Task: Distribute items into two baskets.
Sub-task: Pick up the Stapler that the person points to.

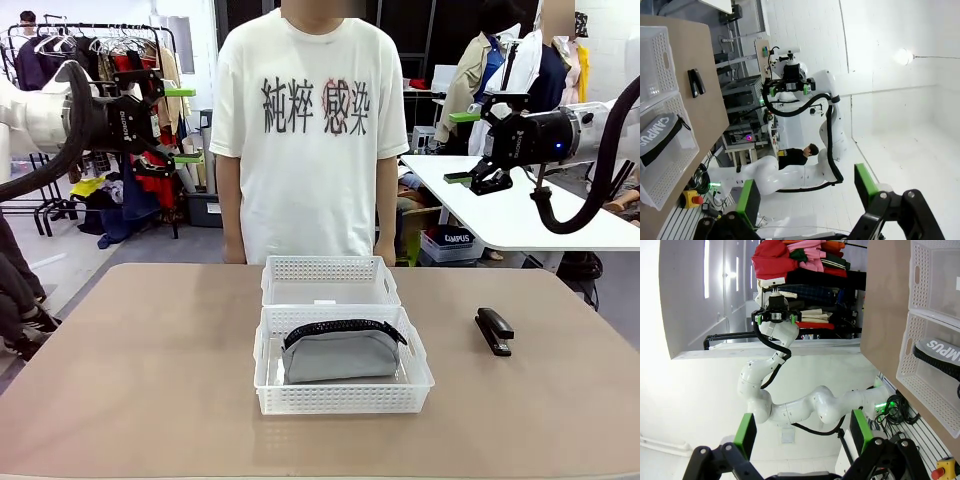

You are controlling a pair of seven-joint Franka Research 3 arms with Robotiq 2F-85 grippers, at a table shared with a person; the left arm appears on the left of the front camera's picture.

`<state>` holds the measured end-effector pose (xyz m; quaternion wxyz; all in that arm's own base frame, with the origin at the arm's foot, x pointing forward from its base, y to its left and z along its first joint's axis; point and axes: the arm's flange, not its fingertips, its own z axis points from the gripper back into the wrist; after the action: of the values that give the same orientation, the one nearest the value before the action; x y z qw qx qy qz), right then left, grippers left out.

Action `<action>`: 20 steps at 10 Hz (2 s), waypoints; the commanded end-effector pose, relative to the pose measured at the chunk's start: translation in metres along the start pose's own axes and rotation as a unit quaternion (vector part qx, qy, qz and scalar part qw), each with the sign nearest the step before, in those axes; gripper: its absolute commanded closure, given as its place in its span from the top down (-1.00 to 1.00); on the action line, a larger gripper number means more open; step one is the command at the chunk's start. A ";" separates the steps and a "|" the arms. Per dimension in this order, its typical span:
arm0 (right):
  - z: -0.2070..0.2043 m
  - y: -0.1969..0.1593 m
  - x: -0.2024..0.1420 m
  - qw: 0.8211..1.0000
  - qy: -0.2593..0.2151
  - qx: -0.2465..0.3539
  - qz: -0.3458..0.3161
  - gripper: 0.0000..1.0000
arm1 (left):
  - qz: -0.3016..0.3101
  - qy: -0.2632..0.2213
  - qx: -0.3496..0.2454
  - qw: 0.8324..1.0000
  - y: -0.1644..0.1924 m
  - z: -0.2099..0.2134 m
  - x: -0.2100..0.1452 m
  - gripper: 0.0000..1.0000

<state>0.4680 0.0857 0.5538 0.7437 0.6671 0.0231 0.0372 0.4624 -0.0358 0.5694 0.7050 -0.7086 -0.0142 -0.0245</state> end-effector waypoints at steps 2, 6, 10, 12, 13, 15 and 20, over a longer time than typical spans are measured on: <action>0.000 0.002 -0.001 1.000 -0.001 0.000 -0.001 1.00 | 0.004 0.003 -0.003 1.000 -0.002 0.001 -0.004 1.00; 0.000 0.002 -0.001 1.000 -0.001 0.000 -0.001 1.00 | 0.004 0.003 -0.003 1.000 -0.002 0.001 -0.004 1.00; 0.000 0.002 -0.001 1.000 -0.001 0.000 -0.001 1.00 | 0.004 0.003 -0.003 1.000 -0.002 0.001 -0.004 1.00; 0.000 0.002 -0.001 1.000 -0.001 0.000 -0.001 1.00 | 0.004 0.003 -0.003 1.000 -0.002 0.001 -0.004 1.00; 0.000 0.002 -0.001 1.000 -0.001 0.000 -0.001 1.00 | 0.004 0.003 -0.003 1.000 -0.002 0.001 -0.004 1.00; 0.000 0.002 -0.001 1.000 -0.001 0.000 -0.001 1.00 | 0.004 0.003 -0.003 1.000 -0.002 0.001 -0.004 1.00; -0.007 0.002 0.005 0.999 -0.002 -0.036 -0.006 1.00 | 0.004 0.003 -0.003 1.000 -0.002 0.001 -0.004 1.00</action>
<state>0.4684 0.0869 0.5523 0.7500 0.6600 0.0228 0.0369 0.4624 -0.0358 0.5694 0.7050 -0.7086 -0.0141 -0.0245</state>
